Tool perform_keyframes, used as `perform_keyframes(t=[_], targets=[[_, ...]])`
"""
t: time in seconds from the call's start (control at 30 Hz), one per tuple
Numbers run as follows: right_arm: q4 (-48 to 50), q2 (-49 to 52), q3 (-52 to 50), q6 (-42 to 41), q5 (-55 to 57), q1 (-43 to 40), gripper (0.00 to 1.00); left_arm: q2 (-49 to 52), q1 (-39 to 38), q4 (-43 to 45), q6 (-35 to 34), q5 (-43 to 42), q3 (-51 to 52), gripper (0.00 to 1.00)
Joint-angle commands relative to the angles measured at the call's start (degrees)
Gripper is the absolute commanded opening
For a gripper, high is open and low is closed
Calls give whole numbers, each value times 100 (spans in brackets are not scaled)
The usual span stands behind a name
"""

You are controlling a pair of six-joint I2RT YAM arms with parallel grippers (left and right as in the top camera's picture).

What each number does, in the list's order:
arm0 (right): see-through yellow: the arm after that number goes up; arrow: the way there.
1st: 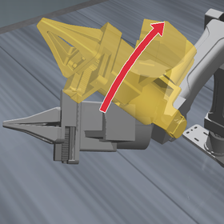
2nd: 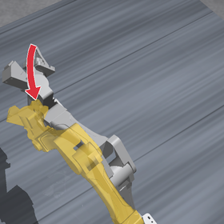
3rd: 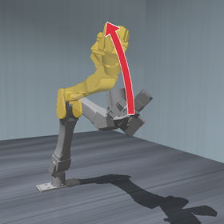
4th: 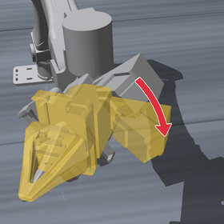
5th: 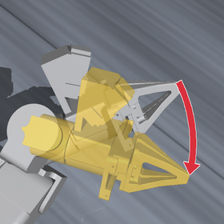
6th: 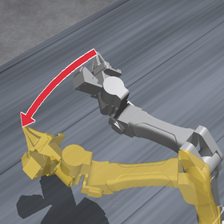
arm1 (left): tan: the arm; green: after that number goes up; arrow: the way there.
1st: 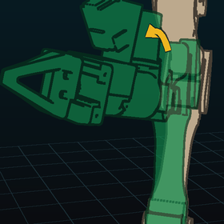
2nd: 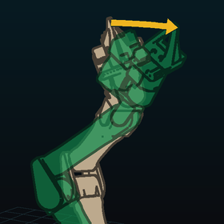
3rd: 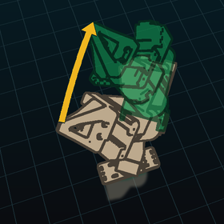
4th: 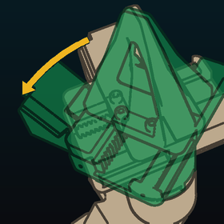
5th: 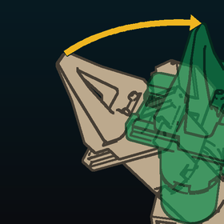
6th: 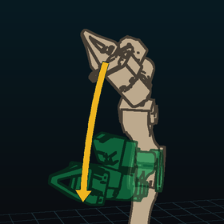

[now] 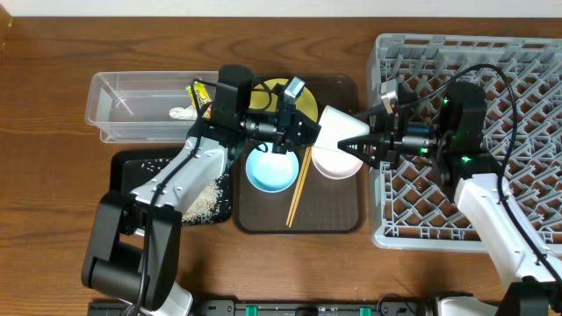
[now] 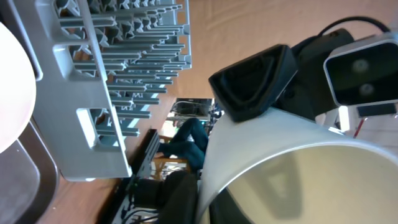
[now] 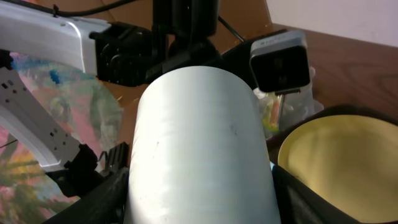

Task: Sort waste into correct bins and load items into the dishwasher rack
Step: 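Carry the white cup with the right gripper and place it in the rack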

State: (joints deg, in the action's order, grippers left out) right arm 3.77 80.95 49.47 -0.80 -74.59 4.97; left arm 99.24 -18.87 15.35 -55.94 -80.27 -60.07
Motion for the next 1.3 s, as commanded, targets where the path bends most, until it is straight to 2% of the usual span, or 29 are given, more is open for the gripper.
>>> perform_keyframes(t=[0.0, 0.07, 0.13, 0.23, 0.37, 0.47, 0.67, 0.8, 0.9, 1.03, 1.27], targets=[[-179, 17, 72, 39, 289, 68, 47, -24, 39, 44, 321, 0, 7, 26], [-461, 17, 72, 39, 885, 68, 45, -24, 94, 39, 699, 15, 7, 37], [-765, 17, 72, 39, 1591, 61, 44, -22, 179, -42, 1064, 142, 7, 42], [-1110, -15, 92, 39, 2293, 24, 40, -24, 363, -551, 1617, 776, 7, 49], [-1882, -197, 343, 42, 2955, -105, 37, -66, 601, -1252, 2306, 1469, 7, 51], [-2900, -387, 800, 44, 3633, -289, 31, -258, 745, -1849, 2857, 1969, 7, 51], [-4887, -616, 1921, 44, 4924, -785, 19, -1064, 811, -3300, 3945, 3674, 7, 52], [-6249, -614, 2614, -13, 6057, -1064, 14, -1646, 822, -4129, 4098, 4843, 4, 52], [-7086, -560, 2949, -308, 6905, -1266, 12, -1954, 820, -4452, 4113, 5261, 7, 52], [-7844, -378, 3161, -553, 7182, -1609, 10, -2232, 820, -4564, 4113, 5399, 7, 51], [-8572, 315, 3163, -752, 7678, -1908, 8, -2284, 820, -4621, 4113, 5399, 7, 51]])
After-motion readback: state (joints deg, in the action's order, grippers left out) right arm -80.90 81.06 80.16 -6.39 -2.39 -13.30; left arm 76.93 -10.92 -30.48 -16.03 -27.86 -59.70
